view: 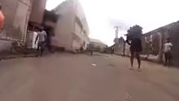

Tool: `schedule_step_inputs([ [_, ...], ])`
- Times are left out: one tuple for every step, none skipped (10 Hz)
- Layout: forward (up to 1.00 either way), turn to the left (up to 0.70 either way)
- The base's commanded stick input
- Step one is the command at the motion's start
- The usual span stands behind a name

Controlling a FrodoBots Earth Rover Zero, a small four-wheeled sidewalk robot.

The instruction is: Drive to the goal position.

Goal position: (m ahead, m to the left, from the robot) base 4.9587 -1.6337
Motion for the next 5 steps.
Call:
schedule_step_inputs([
  [0.7,0.0],
  [0.7,0.05],
  [0.7,-0.31],
  [0.7,-0.2],
  [0.7,0.11],
])
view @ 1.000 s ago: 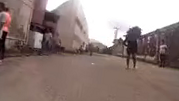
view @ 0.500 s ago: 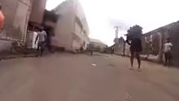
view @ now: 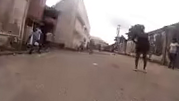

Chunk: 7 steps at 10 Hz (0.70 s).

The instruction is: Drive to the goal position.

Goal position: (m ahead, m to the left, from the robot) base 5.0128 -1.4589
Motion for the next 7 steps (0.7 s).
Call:
schedule_step_inputs([
  [0.7,0.08],
  [0.7,0.04],
  [0.7,0.04],
  [0.7,0.05],
  [0.7,0.05],
  [0.7,0.05],
  [0.7,0.04],
])
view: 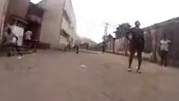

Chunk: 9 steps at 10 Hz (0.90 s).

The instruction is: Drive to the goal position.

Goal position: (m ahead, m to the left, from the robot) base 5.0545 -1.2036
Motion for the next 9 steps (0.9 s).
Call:
schedule_step_inputs([
  [0.7,0.04],
  [0.7,0.04],
  [0.7,0.04],
  [0.7,0.04],
  [0.7,0.03],
  [0.7,0.03],
  [0.7,0.03],
  [0.7,0.03],
  [0.7,0.02],
])
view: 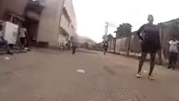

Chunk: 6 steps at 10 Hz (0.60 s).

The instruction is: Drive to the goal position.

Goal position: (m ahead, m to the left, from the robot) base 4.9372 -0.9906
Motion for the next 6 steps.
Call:
schedule_step_inputs([
  [0.7,0.02],
  [0.7,0.02],
  [0.7,0.02],
  [0.7,0.12],
  [0.7,0.04],
  [0.7,0.03],
])
